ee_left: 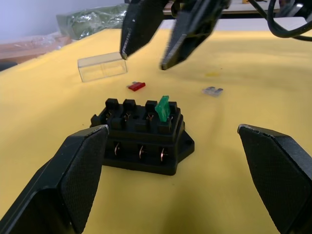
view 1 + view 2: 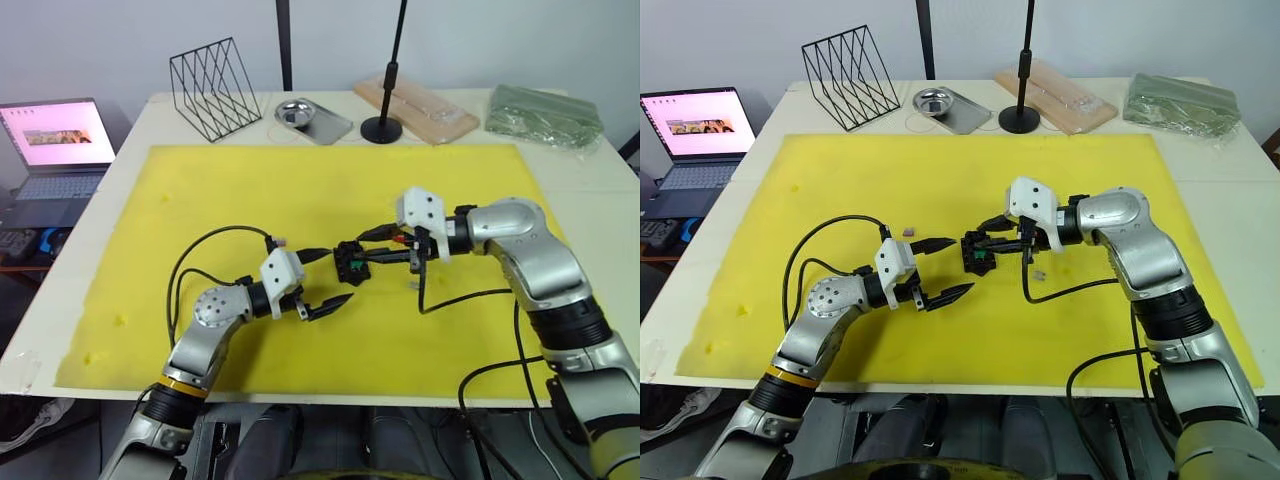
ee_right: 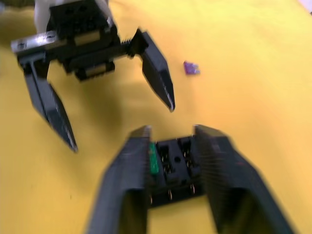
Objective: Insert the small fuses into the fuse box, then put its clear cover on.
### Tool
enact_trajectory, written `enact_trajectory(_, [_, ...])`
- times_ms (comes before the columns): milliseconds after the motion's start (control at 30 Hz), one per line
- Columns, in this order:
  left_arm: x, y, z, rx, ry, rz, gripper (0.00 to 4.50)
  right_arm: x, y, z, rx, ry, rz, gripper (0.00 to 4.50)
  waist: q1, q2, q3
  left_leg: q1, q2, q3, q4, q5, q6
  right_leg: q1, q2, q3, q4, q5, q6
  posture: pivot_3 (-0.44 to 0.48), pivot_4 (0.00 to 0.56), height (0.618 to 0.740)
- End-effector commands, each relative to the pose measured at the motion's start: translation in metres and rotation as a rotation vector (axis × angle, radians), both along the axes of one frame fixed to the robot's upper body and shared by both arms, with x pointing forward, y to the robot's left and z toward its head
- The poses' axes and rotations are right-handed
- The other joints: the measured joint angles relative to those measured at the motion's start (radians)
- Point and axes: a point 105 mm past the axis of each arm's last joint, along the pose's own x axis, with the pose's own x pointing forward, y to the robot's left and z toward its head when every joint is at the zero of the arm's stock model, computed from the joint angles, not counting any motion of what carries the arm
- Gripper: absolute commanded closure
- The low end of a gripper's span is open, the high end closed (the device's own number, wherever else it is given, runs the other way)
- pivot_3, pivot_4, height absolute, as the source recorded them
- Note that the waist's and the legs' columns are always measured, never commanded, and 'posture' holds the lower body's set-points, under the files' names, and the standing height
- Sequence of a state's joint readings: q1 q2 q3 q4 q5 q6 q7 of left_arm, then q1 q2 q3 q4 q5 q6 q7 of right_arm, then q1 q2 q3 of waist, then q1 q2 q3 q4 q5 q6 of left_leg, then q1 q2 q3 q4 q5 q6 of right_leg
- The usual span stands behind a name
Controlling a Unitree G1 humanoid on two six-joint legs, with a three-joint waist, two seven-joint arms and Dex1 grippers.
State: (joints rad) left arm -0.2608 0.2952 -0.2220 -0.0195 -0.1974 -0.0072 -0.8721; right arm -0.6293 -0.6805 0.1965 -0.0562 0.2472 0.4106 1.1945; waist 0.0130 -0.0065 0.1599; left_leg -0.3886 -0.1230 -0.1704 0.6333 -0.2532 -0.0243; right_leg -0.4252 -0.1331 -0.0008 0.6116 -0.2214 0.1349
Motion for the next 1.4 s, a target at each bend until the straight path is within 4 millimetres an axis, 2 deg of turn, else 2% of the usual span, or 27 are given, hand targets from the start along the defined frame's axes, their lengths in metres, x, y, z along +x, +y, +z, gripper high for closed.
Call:
enact_trajectory(33, [-0.002,-0.003,0.013,-0.02,-0.044,-0.015,0.0,-0.002,0.003,0.002,0.029,-0.012,-0.014,4.46,0.0,0.0,0.0,0.0,0.0,0.0,0.0,0.0,0.0,0.0,0.0,0.0,0.0,0.0,0.0,0.0,0.15,0.74])
enact_trajectory(367, [-0.002,-0.002,0.01,-0.009,-0.044,-0.014,0.0,0.002,-0.002,-0.028,-0.052,0.038,-0.066,4.46,-0.001,0.0,0.0,0.0,0.0,0.0,0.0,0.0,0.0,0.0,0.0,0.0,0.0,0.0,0.0,0.0,0.15,0.74])
enact_trajectory(500, [-0.003,-0.002,0.009,-0.008,-0.042,-0.014,0.0,-0.005,-0.006,-0.043,-0.109,0.053,-0.038,4.46,-0.001,0.0,-0.001,0.001,0.0,0.0,0.0,0.0,0.0,0.0,0.0,0.0,0.0,0.0,0.0,0.0,0.15,0.74])
enact_trajectory(700, [-0.002,-0.001,0.009,-0.004,-0.041,-0.009,0.0,-0.008,-0.008,-0.05,-0.144,0.029,-0.023,4.46,-0.001,0.001,-0.003,0.002,0.0,0.001,0.0,0.0,0.0,0.002,0.0,0.001,0.0,0.0,0.0,0.0,0.15,0.74])
enact_trajectory(1000, [0.0,-0.001,0.008,0.0,-0.04,-0.01,0.0,-0.004,-0.006,-0.045,-0.123,-0.019,-0.032,4.46,-0.001,0.001,-0.003,0.003,0.0,0.001,0.0,0.0,0.0,0.002,0.0,0.001,0.001,0.0,0.0,0.0,0.15,0.74])
enact_trajectory(1200, [0.0,-0.002,0.007,-0.002,-0.035,-0.016,0.0,-0.004,0.001,-0.017,0.032,-0.038,-0.032,4.46,-0.001,0.001,-0.003,0.003,0.0,0.001,0.0,0.0,0.0,0.002,0.0,0.001,0.001,0.0,0.0,0.0,0.15,0.74])
enact_trajectory(1400, [0.001,-0.002,0.007,-0.002,-0.036,-0.019,0.0,-0.008,0.0,-0.006,0.085,-0.009,-0.024,4.46,-0.001,0.001,-0.003,0.003,0.0,0.001,0.0,0.0,0.0,0.002,0.0,0.001,0.001,0.0,0.0,0.0,0.15,0.74])
